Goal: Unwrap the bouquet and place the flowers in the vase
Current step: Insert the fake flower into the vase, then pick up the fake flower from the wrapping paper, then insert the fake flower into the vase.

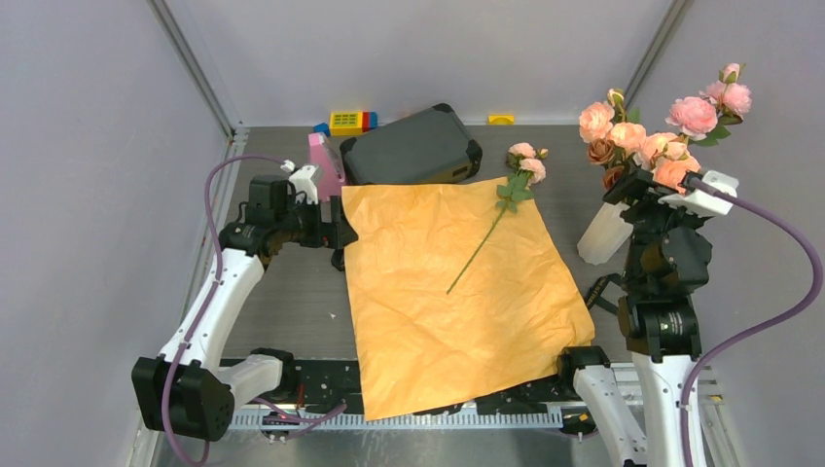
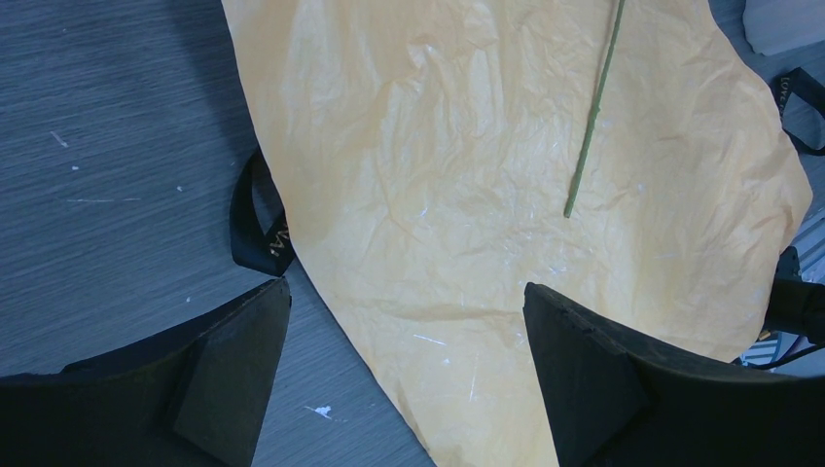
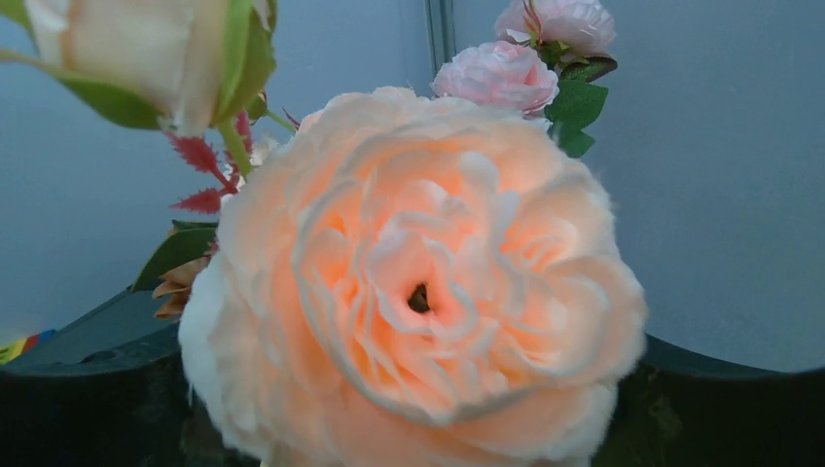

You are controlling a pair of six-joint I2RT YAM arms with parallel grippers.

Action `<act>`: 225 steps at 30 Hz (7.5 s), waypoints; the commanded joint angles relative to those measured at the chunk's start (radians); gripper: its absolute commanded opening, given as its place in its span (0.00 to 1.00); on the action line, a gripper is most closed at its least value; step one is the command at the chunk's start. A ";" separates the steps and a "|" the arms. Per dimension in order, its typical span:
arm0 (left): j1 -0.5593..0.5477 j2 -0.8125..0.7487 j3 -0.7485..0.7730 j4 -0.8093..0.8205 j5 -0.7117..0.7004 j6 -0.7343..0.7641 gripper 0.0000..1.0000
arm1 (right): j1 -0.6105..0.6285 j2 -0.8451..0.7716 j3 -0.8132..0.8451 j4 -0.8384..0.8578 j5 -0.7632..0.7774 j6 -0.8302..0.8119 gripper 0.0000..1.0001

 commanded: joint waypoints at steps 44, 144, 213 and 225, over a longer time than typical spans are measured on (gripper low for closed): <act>-0.657 0.571 0.175 0.479 -0.281 -0.196 0.78 | -0.004 -0.233 -0.473 -0.162 -0.312 0.691 0.80; -0.842 0.385 -0.074 0.774 -0.021 -0.288 0.05 | -0.003 0.015 -0.621 0.238 -0.536 0.986 0.02; -0.353 0.052 0.135 0.018 -0.326 0.054 0.93 | -0.004 0.180 0.426 -0.190 -0.127 -0.024 0.00; -0.233 0.036 0.125 0.020 -0.369 0.052 0.95 | -0.004 0.289 0.333 0.340 -0.038 -0.257 0.00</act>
